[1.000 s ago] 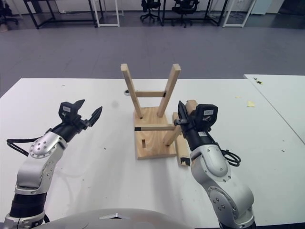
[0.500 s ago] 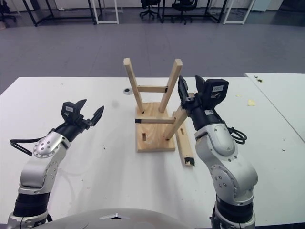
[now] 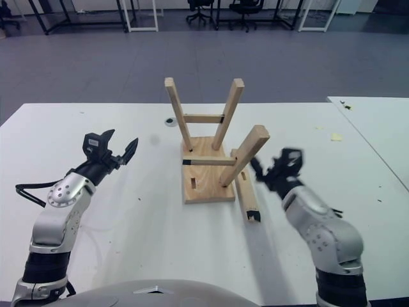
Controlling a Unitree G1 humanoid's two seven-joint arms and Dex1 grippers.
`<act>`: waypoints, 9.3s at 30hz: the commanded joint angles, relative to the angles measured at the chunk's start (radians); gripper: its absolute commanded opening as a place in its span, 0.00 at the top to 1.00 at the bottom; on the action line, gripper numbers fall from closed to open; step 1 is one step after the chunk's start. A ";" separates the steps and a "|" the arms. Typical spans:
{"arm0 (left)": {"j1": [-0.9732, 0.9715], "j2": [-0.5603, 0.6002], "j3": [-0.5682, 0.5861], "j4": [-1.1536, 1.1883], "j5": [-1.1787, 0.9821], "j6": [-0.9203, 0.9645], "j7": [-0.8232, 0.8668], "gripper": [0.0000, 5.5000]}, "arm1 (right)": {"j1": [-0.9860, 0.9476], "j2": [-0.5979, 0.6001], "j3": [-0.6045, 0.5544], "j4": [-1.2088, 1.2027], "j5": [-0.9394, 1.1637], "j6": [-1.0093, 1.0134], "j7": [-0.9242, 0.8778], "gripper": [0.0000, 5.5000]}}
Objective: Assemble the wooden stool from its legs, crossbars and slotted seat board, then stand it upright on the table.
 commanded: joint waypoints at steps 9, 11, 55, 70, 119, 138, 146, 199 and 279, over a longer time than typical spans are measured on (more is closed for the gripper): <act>-0.067 0.003 -0.010 0.047 0.016 -0.002 -0.003 0.30 | 0.023 0.039 0.116 0.140 -0.258 0.038 0.094 0.41; -0.078 0.003 -0.012 0.040 0.013 0.005 -0.004 0.30 | 0.012 0.044 0.116 0.154 -0.270 0.048 0.113 0.47; -0.818 -0.248 0.229 0.319 -0.858 0.369 0.106 0.79 | -0.681 -0.087 0.134 0.054 -0.522 -0.411 0.656 0.62; -0.794 -0.171 0.410 0.125 -1.085 0.375 0.347 0.81 | -0.638 -0.129 -0.029 -0.244 -0.434 -0.156 0.574 0.10; -0.052 0.084 0.061 -0.174 -0.683 0.373 0.439 0.81 | -0.166 0.036 0.385 0.240 -0.972 -0.274 0.482 0.02; -0.091 -0.166 -0.162 -0.179 -0.502 0.528 0.657 0.81 | -0.724 0.459 0.285 -0.438 -0.751 0.367 0.158 0.02; -0.075 -0.228 -0.202 -0.208 -0.411 0.545 0.668 0.81 | -0.651 0.171 0.541 -0.296 -0.881 0.406 0.142 0.02; -0.853 -0.072 0.280 -0.039 -0.551 0.448 0.107 0.28 | -0.957 0.296 -0.186 -0.191 -0.654 0.288 0.522 0.02; 0.087 0.079 -0.264 0.180 0.244 0.110 0.070 0.28 | -0.357 -0.041 0.312 1.092 -0.908 -1.078 0.625 0.02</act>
